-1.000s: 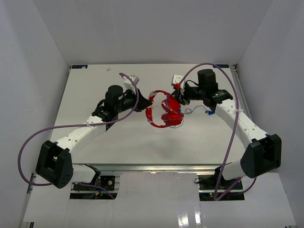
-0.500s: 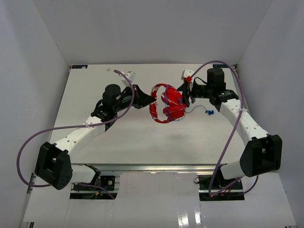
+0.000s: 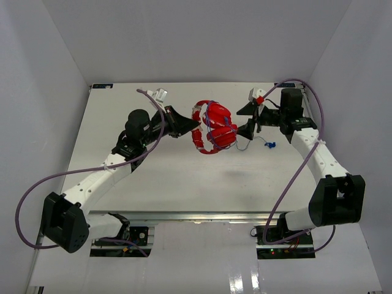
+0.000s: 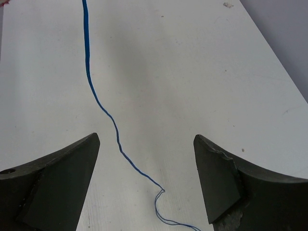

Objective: Wrap the headphones

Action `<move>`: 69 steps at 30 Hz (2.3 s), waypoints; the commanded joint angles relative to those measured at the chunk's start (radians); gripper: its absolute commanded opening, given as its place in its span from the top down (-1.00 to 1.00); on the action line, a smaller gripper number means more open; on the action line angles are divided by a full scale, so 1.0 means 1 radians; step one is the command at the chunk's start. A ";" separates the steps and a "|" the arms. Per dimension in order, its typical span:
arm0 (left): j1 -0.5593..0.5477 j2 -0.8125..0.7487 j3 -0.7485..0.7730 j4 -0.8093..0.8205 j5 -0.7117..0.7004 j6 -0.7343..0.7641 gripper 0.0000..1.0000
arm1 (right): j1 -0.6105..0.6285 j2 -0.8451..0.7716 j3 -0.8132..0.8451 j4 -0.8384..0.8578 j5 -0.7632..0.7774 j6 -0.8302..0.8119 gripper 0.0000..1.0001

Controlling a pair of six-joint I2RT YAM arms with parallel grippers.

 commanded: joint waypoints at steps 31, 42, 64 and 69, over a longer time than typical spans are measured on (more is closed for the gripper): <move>0.001 -0.150 0.148 -0.124 -0.055 -0.171 1.00 | 0.065 -0.046 -0.296 0.157 0.051 -0.535 -0.90; 0.002 -0.141 0.249 -0.193 -0.043 -0.172 1.00 | 0.105 0.116 -0.213 0.464 0.204 -0.257 -0.94; 0.006 -0.186 0.318 -0.262 -0.311 -0.289 1.00 | 0.106 -0.003 -0.301 0.462 0.073 -0.051 0.58; 0.007 -0.180 0.317 -0.262 -0.321 -0.296 1.00 | 0.111 -0.025 -0.286 0.385 0.056 -0.064 0.85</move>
